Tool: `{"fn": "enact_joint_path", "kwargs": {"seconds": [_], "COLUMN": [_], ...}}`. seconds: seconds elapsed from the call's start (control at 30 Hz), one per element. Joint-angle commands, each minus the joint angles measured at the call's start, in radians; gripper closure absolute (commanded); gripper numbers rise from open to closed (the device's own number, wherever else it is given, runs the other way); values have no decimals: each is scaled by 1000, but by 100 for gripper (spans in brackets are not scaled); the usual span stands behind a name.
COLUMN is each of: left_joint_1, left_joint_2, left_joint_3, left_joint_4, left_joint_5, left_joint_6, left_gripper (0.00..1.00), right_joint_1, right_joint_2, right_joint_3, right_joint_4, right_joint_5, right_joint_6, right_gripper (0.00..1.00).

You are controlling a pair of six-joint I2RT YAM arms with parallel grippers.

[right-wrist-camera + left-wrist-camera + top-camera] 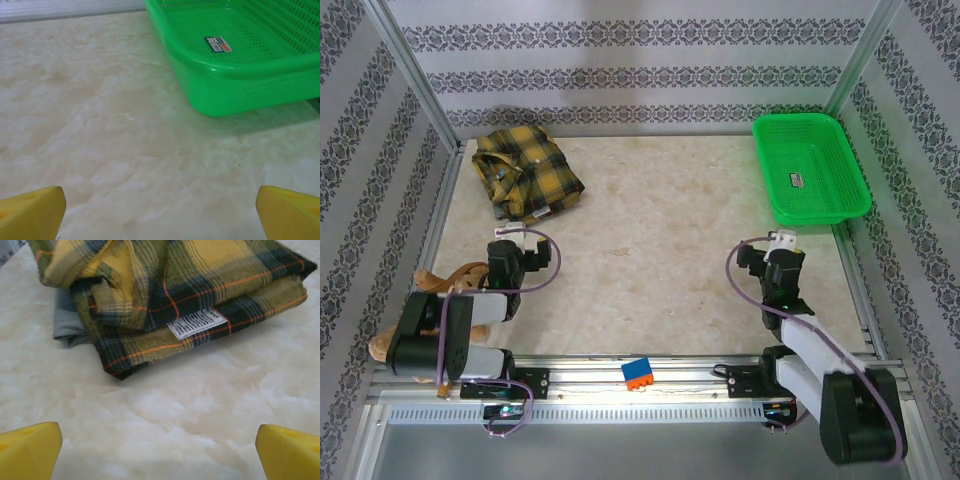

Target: Fold and stack the long sleeve shirts

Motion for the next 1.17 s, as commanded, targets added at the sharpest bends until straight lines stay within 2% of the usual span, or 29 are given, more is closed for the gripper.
{"fn": "enact_joint_path", "kwargs": {"seconds": [0.0, 0.03, 0.07, 0.1, 0.13, 0.17, 0.2, 0.23, 0.27, 0.3, 0.33, 0.4, 0.5, 0.93, 1.13], "left_joint_1": [27, 28, 43, 64, 75, 89, 101, 102, 102, 102, 101, 81, 74, 72, 72], "left_joint_2": [197, 213, 151, 135, 173, 197, 162, 153, 177, 185, 172, 176, 173, 171, 171], "left_joint_3": [15, 13, 26, 44, 51, 66, 88, 104, 112, 109, 118, 135, 138, 135, 132], "left_joint_4": [418, 436, 301, 245, 300, 312, 205, 157, 192, 208, 162, 139, 132, 134, 139], "left_joint_5": [126, 128, 135, 174, 201, 237, 269, 273, 278, 279, 274, 218, 197, 193, 195], "left_joint_6": [70, 69, 49, 41, 33, 27, 27, 30, 32, 30, 34, 40, 42, 40, 40], "left_gripper": [0, 1, 0, 0, 0, 0, 0, 0, 0, 0, 0, 0, 0, 0, 0], "right_joint_1": [3, 3, -7, -18, -17, -9, -11, -13, -18, -29, -27, -21, -19, -14, -29], "right_joint_2": [192, 236, 295, 356, 418, 501, 573, 557, 506, 524, 554, 527, 538, 532, 528], "right_joint_3": [11, 33, 63, 94, 106, 105, 113, 126, 149, 164, 164, 197, 184, 191, 188], "right_joint_4": [393, 417, 441, 448, 475, 564, 659, 599, 471, 458, 516, 436, 484, 457, 458], "right_joint_5": [20, 11, -8, -30, -42, -38, -34, -52, -63, -45, -32, -27, -25, -19, -55], "right_joint_6": [-70, -86, -84, -75, -77, -88, -82, -83, -78, -58, -62, -66, -69, -74, -68], "right_gripper": [2, 2, 2, 2, 2, 2, 2, 2, 2, 2, 2, 2, 2, 2, 2]}}
